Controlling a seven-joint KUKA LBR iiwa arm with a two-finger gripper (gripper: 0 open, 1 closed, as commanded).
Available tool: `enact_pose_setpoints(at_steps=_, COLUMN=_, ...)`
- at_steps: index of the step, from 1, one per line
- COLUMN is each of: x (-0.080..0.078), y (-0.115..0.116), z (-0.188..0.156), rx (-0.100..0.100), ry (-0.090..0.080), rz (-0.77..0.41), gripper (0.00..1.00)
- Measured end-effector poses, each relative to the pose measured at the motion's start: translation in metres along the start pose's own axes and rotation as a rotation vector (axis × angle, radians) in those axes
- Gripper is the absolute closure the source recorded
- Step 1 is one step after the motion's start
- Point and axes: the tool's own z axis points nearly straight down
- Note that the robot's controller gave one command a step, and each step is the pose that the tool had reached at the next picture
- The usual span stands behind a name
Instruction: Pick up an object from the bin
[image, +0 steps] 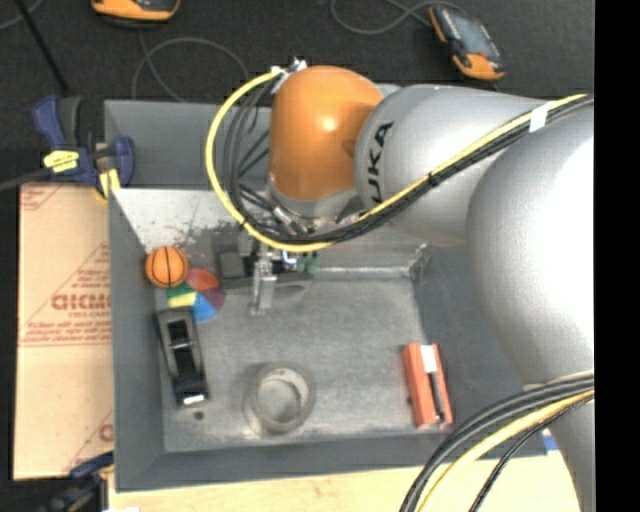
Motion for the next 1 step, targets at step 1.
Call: enact_pose_setpoints(at_steps=1, x=-0.0006, y=-0.0006, z=-0.0051, rx=-0.001, ry=-0.006, rz=0.002, gripper=0.00)
